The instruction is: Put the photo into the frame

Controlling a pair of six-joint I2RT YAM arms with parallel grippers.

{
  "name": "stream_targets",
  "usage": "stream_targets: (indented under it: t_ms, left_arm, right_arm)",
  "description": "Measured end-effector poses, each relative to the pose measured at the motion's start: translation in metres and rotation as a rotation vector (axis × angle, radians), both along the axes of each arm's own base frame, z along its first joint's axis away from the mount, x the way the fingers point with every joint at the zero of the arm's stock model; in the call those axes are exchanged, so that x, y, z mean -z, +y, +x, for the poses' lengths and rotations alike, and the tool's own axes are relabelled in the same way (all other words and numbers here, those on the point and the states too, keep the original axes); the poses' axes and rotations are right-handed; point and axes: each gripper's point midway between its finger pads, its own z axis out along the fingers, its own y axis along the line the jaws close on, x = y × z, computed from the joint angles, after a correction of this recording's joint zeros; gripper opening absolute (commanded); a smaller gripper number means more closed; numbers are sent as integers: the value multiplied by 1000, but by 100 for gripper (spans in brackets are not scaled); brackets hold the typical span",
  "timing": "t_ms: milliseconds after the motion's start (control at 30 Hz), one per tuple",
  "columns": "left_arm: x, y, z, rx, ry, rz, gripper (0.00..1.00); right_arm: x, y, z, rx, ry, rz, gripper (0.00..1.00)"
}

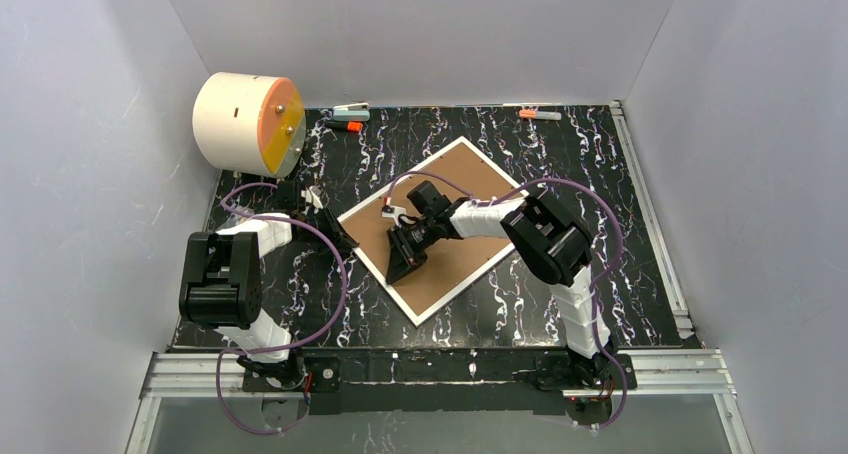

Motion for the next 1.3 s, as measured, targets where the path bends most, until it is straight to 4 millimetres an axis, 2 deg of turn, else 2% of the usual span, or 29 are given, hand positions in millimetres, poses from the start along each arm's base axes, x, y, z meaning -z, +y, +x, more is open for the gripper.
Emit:
stream_targets:
  t_ms: [100, 300, 367, 467, 567, 633, 700, 833, 967, 1033, 1133, 1200, 1300]
  left_arm:
    - [0, 0, 0, 0, 0, 0, 19]
    - [0, 0, 0, 1, 1, 2, 19]
    - [0, 0, 0, 1, 1, 2, 19]
    - [-1, 0, 0, 2, 1, 5, 22]
    - [-2, 2, 1, 6, 2, 21, 32]
    - [-2, 3, 3, 16, -2, 45, 46]
    - [-6, 4, 6, 23, -8, 58, 56]
    - [-20, 16, 30, 37, -83, 142, 72]
    - [-45, 22, 68, 68, -214, 210, 77]
    - [-54, 20, 88, 102, -276, 241, 79]
    - [-53, 12, 108, 167, -325, 296, 81]
    - [-43, 4, 116, 225, -337, 341, 82]
    - [-23, -5, 118, 301, -319, 376, 80]
  right_arm:
    - [-1, 0, -1, -3, 4, -7, 33]
    - [0, -5, 0, 23, 47, -7, 35]
    - [1, -14, 5, 56, 74, -20, 36]
    - [1, -30, 23, 128, 88, -44, 37]
    - [-2, -45, 44, 213, 57, -92, 38]
    - [-5, -56, 62, 291, -3, -152, 42]
    - [-4, -73, 80, 386, -84, -245, 49]
    - [-27, -107, 107, 566, -209, -375, 60]
    - [-57, -147, 122, 749, -284, -486, 65]
    - [-63, -166, 123, 819, -295, -543, 66]
    - [-56, -198, 119, 893, -276, -649, 66]
    - [-46, -217, 112, 915, -249, -716, 72]
    - [-31, -244, 97, 942, -192, -818, 83]
